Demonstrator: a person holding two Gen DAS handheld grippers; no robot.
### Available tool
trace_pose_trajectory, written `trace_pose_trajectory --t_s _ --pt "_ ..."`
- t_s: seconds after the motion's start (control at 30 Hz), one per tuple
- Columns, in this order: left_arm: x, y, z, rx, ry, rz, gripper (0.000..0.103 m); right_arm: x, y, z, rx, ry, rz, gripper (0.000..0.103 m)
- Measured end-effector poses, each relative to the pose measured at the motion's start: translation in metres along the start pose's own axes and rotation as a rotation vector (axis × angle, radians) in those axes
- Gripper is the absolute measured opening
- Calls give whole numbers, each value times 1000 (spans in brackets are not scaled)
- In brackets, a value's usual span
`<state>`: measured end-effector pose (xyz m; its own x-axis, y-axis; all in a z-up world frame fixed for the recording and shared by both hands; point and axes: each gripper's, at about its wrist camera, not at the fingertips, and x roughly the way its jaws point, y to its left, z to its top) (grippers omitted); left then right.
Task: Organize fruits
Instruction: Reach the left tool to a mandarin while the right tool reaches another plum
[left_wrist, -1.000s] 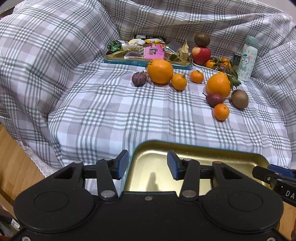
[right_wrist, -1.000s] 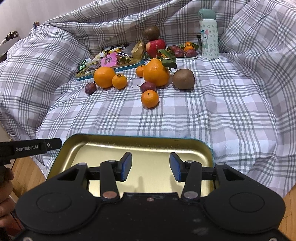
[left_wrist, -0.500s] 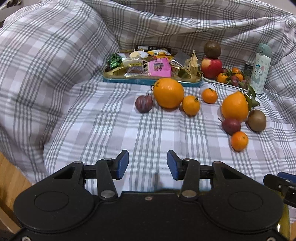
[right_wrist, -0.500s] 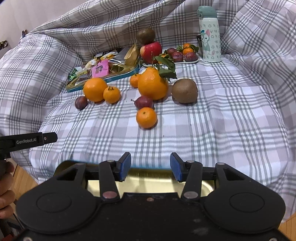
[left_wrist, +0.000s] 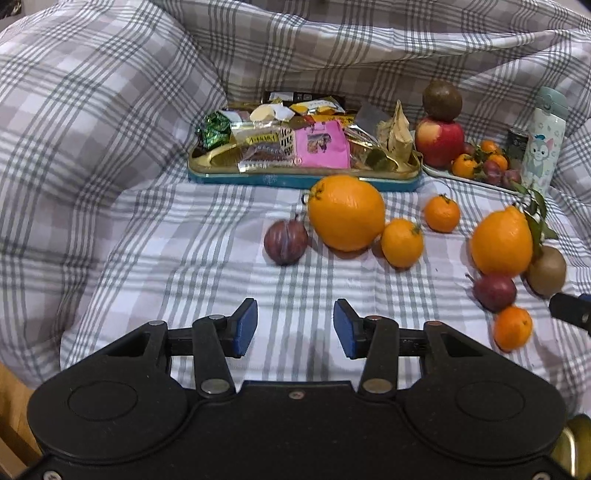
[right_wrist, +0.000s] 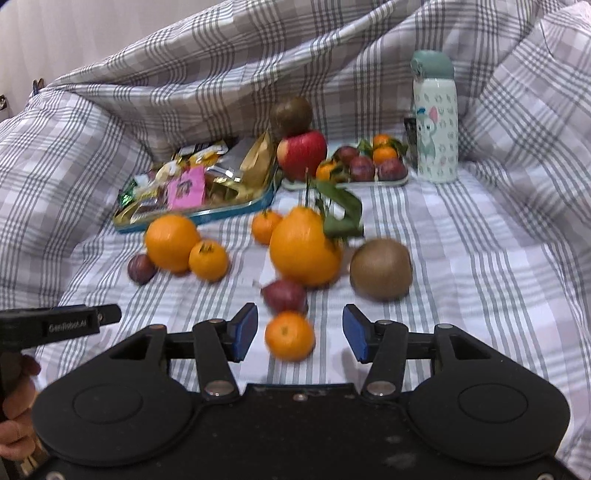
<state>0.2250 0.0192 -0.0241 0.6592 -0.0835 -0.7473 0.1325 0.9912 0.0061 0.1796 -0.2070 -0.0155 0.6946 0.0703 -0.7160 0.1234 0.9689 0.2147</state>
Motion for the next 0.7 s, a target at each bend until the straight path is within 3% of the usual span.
trace_pose_trajectory --t_s 0.33,0.7 --pt "32 -3 19 20 13 -6 53 42 2 20 -12 21 -13 54" --pt "37 -36 26 47 21 -141 53 64 2 17 -17 57 -4 54"
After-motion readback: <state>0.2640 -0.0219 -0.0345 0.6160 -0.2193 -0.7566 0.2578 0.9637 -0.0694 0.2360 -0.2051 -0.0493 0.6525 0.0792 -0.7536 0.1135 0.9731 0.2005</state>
